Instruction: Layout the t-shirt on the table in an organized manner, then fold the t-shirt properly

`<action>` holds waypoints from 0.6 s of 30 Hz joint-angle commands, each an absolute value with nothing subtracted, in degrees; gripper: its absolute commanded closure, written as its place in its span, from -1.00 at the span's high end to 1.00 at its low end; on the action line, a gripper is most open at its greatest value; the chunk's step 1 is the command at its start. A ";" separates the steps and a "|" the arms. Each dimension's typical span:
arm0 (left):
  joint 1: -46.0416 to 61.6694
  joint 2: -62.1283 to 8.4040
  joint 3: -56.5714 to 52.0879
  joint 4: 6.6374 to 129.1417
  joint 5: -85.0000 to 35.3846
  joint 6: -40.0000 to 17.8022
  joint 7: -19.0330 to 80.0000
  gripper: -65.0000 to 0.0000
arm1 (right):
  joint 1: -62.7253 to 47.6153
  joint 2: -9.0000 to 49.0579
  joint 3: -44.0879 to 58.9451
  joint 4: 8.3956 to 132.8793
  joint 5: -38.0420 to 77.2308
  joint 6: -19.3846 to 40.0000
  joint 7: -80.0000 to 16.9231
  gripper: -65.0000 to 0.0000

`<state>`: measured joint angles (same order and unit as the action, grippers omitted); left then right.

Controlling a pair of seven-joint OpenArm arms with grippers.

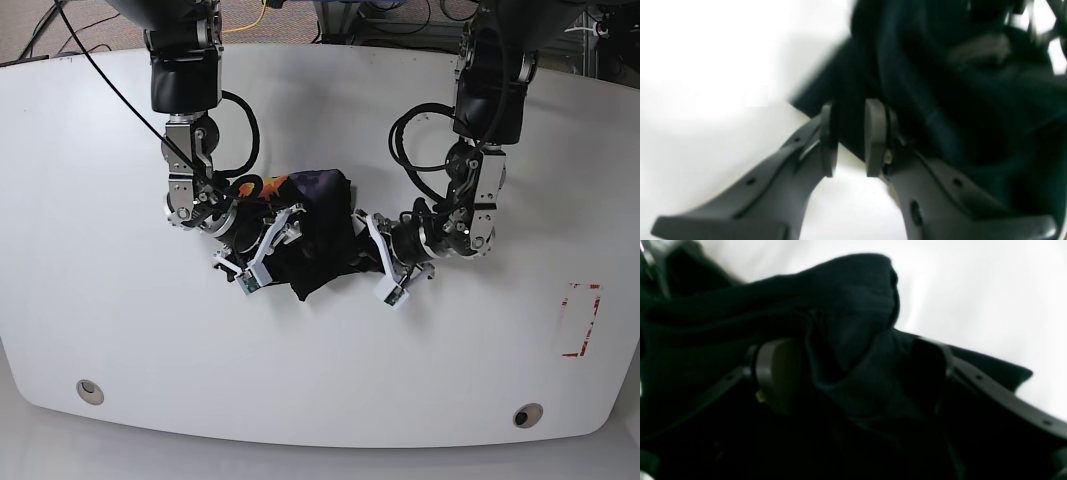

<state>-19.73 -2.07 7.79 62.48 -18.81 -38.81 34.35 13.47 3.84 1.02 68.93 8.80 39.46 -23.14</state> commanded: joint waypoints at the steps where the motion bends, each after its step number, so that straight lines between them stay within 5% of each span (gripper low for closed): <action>1: -20.53 -2.07 5.58 67.47 -20.00 -39.08 33.98 -0.63 | 14.90 4.09 1.10 69.85 9.54 40.00 -21.76 0.53; 18: -14.02 -5.93 0.13 82.86 -20.00 -39.08 34.24 -0.63 | 14.90 4.00 1.19 87.69 9.54 40.00 -31.52 0.53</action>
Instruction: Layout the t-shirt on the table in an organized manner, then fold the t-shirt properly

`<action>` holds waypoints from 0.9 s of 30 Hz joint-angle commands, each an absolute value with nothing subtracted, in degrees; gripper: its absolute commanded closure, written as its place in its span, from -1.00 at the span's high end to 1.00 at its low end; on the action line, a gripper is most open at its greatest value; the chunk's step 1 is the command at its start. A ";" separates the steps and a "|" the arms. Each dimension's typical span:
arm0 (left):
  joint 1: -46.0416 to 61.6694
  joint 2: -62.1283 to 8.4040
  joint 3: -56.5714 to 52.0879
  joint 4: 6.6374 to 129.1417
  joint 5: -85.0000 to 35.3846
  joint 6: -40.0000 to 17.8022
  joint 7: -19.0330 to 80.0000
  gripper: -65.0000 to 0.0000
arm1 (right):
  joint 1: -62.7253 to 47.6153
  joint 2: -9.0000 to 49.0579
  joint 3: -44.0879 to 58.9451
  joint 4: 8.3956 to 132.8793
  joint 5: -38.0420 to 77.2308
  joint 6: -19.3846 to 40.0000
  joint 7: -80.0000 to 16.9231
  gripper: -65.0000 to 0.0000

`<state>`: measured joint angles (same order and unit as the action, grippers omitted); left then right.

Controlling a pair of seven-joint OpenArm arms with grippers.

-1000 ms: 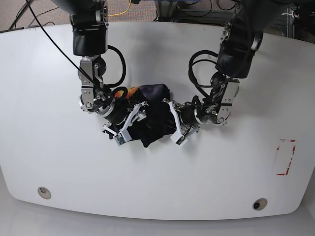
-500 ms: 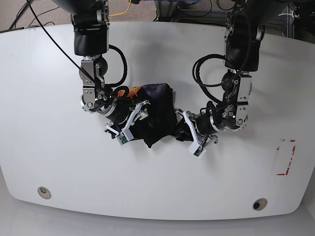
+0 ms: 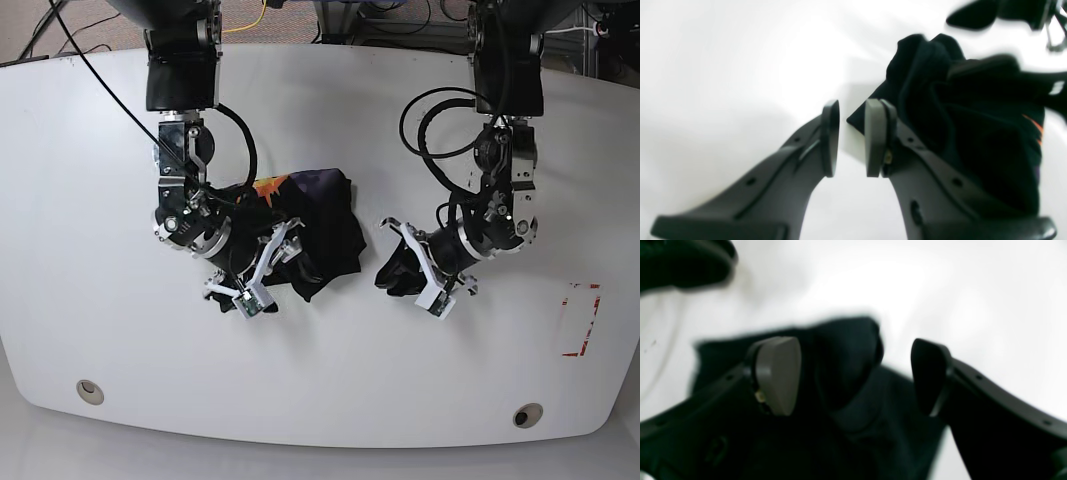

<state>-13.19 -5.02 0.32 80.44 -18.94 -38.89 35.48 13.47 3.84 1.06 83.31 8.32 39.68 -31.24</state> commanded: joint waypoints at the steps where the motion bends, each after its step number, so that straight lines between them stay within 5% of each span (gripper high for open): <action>1: -13.58 -6.11 0.13 83.38 -20.00 -39.08 34.24 -0.63 | 14.90 4.00 1.27 89.89 9.54 40.00 -33.01 0.53; 14: -10.51 -9.71 -0.13 86.55 -20.09 -39.08 34.24 -0.63 | 6.81 3.74 1.36 104.40 9.71 40.00 -41.54 0.50; 23: -8.84 -11.03 -0.13 88.22 -20.09 -39.08 34.24 -0.63 | 2.77 3.65 1.01 100.09 10.15 40.00 -41.10 -0.12; 27: -7.78 -11.03 -0.13 89.19 -20.09 -39.08 34.24 -0.63 | 2.86 3.65 1.01 93.49 10.24 40.00 -37.14 -0.20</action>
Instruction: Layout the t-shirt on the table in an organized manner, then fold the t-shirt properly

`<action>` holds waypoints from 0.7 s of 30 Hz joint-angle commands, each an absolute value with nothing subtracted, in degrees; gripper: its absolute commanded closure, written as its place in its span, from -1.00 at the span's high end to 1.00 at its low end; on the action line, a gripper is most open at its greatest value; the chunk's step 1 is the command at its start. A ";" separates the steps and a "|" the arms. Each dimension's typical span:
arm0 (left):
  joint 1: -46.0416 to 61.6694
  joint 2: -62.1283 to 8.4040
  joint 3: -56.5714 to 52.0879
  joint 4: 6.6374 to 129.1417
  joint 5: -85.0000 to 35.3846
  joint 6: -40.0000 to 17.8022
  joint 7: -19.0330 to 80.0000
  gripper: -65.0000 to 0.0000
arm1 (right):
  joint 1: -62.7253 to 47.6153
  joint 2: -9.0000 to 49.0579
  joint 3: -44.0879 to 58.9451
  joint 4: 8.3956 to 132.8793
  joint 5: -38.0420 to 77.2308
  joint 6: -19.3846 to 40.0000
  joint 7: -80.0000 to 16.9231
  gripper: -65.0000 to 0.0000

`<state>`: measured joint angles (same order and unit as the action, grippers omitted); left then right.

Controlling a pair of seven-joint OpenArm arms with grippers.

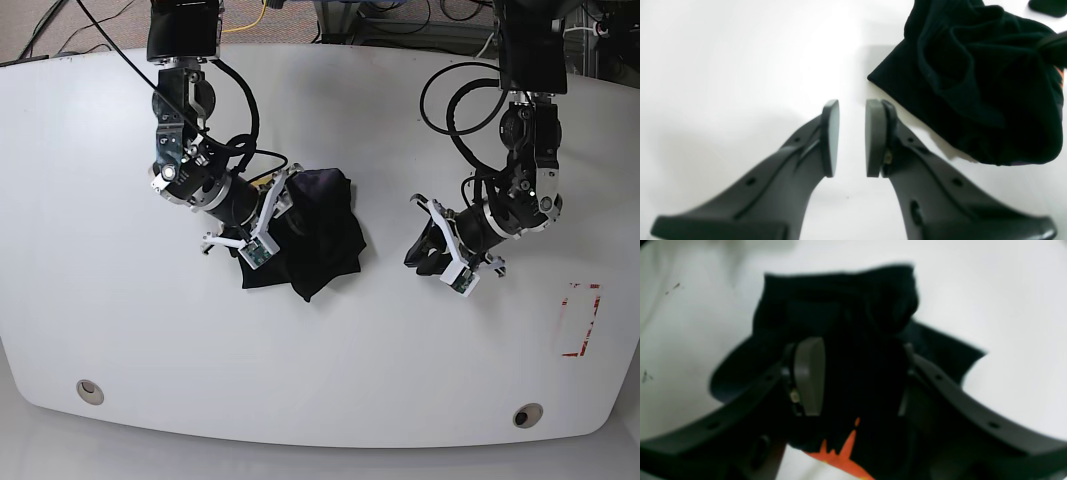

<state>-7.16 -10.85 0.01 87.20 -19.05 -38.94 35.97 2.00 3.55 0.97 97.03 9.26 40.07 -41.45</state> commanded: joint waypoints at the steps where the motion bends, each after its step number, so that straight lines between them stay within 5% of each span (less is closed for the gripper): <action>1: -7.60 -11.03 -0.13 89.45 -20.09 -39.08 34.24 -0.63 | 2.95 3.47 0.92 91.38 10.24 40.00 -35.38 -0.20; 21: -7.25 -11.03 -0.13 91.38 -20.09 -39.08 34.33 -0.63 | 3.74 1.19 -5.76 90.07 10.24 40.00 -30.55 -0.22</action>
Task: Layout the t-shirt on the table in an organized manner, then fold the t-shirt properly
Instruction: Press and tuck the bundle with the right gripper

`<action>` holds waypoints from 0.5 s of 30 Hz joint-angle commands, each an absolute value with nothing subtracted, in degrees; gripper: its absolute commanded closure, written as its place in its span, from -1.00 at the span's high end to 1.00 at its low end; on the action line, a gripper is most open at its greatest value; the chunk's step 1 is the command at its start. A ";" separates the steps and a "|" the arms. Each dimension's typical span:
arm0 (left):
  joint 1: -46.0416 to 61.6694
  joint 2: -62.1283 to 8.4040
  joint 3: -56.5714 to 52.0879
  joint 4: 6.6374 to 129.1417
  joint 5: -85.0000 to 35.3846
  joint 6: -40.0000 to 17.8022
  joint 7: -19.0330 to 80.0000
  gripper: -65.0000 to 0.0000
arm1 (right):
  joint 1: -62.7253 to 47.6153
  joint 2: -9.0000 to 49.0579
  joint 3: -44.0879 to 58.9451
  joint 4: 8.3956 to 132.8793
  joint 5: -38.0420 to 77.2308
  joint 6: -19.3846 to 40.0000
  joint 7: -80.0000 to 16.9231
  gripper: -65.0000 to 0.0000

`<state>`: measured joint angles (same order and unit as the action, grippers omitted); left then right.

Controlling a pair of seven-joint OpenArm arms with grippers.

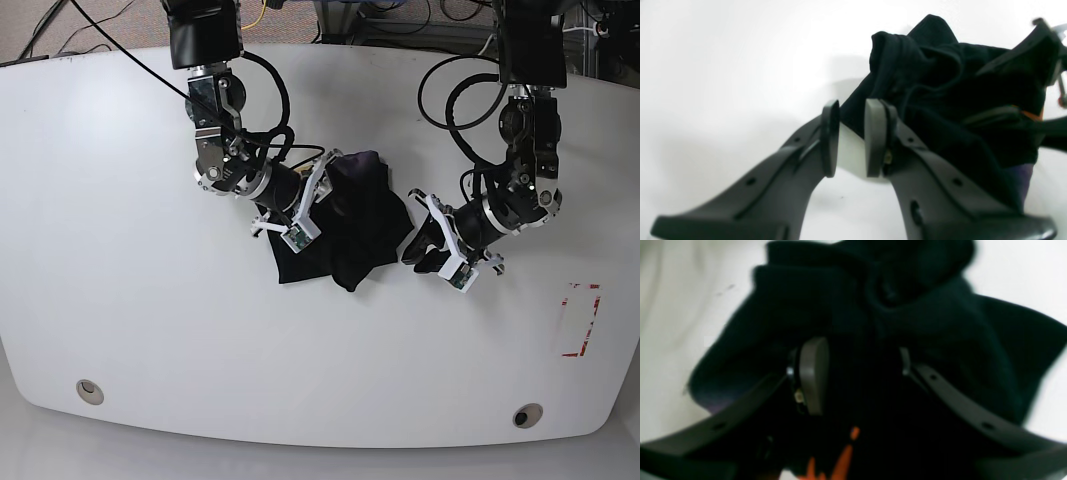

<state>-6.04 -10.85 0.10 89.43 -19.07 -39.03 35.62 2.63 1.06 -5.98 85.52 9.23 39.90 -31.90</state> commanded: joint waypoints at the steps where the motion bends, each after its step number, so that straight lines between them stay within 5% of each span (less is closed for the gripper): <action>1: -7.25 -11.03 -0.13 91.56 -20.09 -39.08 34.33 -0.63 | 3.56 1.19 -5.76 91.38 10.24 40.00 -31.16 -0.22; 15: -6.37 -12.44 -1.98 93.76 -20.09 -39.08 34.33 -0.63 | 3.30 -2.24 -5.85 98.42 9.71 40.00 -39.25 -0.22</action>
<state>-5.19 -11.79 -0.03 91.50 -19.09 -39.11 36.03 2.33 -0.75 -5.67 98.08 9.13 39.81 -40.80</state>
